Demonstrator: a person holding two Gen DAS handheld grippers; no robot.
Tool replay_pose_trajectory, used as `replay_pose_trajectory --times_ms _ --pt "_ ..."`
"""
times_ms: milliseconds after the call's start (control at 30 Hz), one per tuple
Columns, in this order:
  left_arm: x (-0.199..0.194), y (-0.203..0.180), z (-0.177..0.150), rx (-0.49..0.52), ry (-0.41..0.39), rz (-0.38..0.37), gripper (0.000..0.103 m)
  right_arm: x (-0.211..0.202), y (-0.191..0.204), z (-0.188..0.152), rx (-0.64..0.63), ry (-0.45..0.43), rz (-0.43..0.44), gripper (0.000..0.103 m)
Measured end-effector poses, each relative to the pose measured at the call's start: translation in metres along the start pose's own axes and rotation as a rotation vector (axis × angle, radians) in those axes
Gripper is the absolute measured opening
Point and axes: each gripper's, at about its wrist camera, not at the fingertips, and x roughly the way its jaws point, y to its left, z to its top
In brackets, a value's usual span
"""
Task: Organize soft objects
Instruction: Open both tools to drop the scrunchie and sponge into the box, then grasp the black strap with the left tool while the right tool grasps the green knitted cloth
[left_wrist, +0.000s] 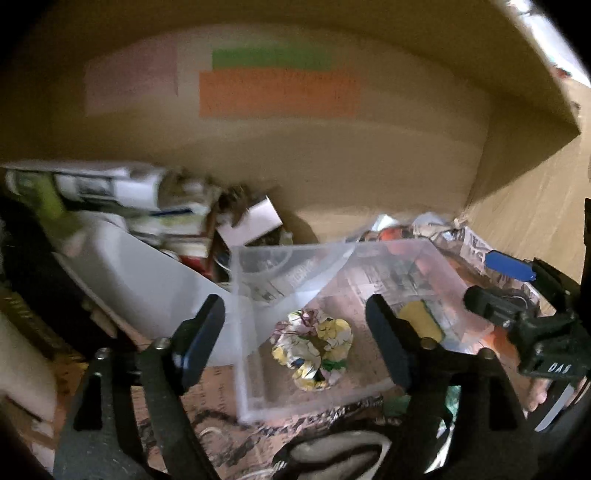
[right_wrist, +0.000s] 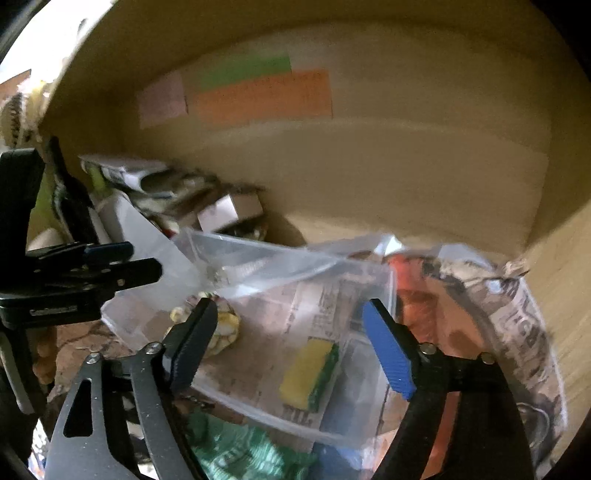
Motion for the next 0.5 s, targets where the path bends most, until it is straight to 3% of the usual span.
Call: replay_pose_trajectory --times_ms 167,300,500 --pt "-0.033 0.006 -0.013 0.008 -0.042 0.017 0.098 -0.028 0.007 -0.006 -0.011 -0.057 0.002 0.089" --pt "-0.04 0.009 -0.032 0.0 -0.014 0.01 0.099 -0.043 0.007 -0.019 -0.013 -0.066 -0.002 0.097" --pt "-0.035 0.011 -0.066 -0.001 0.061 0.022 0.099 -0.044 0.004 -0.047 0.017 -0.002 -0.022 0.098"
